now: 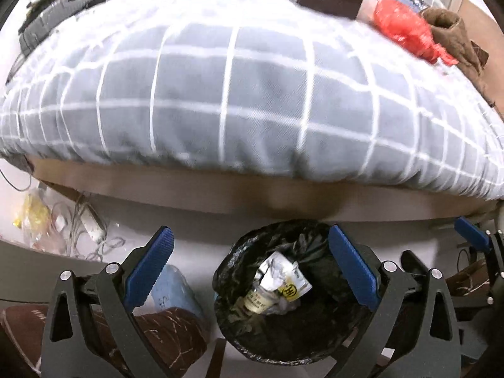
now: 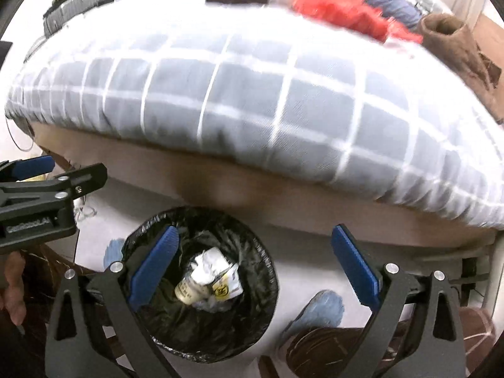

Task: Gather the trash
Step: 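Raise both tools from the bin back over the bed, then grasp the red plastic bag with the right tool while the left tool grasps the brown snack box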

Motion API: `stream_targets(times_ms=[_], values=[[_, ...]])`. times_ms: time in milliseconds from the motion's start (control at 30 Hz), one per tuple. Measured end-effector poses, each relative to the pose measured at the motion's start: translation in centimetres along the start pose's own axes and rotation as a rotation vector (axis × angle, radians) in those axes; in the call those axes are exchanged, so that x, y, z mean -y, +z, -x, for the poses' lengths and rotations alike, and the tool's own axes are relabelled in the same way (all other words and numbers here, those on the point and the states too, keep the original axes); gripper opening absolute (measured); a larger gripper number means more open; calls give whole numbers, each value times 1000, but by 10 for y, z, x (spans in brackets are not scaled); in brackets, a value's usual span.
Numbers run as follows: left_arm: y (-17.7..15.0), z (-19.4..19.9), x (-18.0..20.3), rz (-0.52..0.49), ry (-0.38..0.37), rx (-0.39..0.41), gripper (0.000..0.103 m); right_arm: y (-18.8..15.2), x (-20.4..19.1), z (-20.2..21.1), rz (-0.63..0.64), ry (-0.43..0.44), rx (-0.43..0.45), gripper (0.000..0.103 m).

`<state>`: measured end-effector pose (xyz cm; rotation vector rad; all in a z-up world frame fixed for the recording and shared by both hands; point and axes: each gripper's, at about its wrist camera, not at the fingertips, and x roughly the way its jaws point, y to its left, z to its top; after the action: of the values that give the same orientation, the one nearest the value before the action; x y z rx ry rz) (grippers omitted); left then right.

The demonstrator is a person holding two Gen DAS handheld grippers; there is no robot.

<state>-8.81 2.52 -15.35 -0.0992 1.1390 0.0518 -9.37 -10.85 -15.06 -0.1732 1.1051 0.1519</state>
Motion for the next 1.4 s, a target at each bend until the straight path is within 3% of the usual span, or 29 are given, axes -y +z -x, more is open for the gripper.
stream_targets(times_ms=[133, 567, 800, 1033, 1233, 1400], values=[[14, 24, 6, 16, -46, 37, 97, 10, 24, 26, -42, -18, 63, 94], [84, 73, 24, -6, -67, 152, 97, 73, 104, 83, -155, -97, 250, 94], [136, 71, 41, -10, -79, 193, 97, 123, 132, 76, -169, -102, 293, 94], [190, 43, 67, -47, -84, 229, 97, 171, 136, 47, -141, -97, 321, 94], [222, 12, 86, -59, -75, 225, 97, 204, 146, 12, -141, -95, 327, 94], [234, -12, 96, -64, -61, 212, 97, 211, 158, -14, -169, -67, 324, 94]])
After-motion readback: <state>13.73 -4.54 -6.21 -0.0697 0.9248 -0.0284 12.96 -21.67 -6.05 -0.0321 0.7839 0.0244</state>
